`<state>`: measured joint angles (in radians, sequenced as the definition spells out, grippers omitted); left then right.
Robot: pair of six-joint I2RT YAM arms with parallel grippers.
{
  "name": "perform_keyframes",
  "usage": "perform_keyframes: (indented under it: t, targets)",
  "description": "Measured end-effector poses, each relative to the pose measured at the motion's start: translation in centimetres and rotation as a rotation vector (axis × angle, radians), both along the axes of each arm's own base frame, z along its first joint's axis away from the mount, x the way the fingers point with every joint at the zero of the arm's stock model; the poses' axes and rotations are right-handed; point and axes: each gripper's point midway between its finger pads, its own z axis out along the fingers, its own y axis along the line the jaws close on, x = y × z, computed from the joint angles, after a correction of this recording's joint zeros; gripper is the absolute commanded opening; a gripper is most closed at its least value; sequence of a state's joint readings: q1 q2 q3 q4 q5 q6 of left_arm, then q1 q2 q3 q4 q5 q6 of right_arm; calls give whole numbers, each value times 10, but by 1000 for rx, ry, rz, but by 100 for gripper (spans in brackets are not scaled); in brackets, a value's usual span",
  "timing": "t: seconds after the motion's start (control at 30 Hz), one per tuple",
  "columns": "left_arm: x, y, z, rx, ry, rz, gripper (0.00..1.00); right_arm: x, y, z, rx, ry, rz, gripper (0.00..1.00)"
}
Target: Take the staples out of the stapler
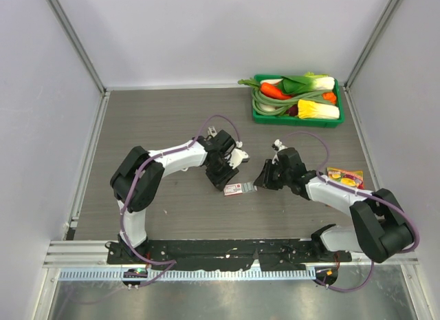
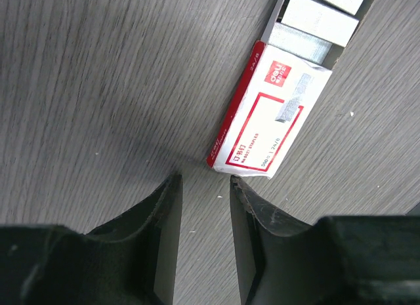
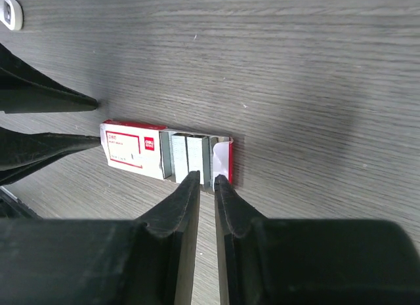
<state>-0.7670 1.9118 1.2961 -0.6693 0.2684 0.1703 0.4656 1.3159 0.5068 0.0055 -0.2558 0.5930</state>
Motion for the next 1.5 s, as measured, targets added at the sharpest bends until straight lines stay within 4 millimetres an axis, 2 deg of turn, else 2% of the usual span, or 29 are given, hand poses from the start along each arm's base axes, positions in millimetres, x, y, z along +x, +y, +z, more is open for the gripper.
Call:
perform_keyframes:
  t: [0.13,0.27,0.67,0.93,1.2,1.5]
  targets:
    - [0,0,0,0,-2,-3,38,4,-10,6,0,-14,-22,22]
    - [0,0,0,1,-5,-14,38,5,-15,4,0,2,-34,22]
    - [-5,6,0,16,4,-49,39,2,-4,-9,54,39,10,22]
    - [-11,6,0,7,28,-57,39,-4,-3,-16,69,50,15,21]
    - [-13,1,1,0,25,-64,38,-4,1,-15,93,49,17,20]
    - [-11,0,0,-5,15,-65,38,-4,3,-3,116,25,27,25]
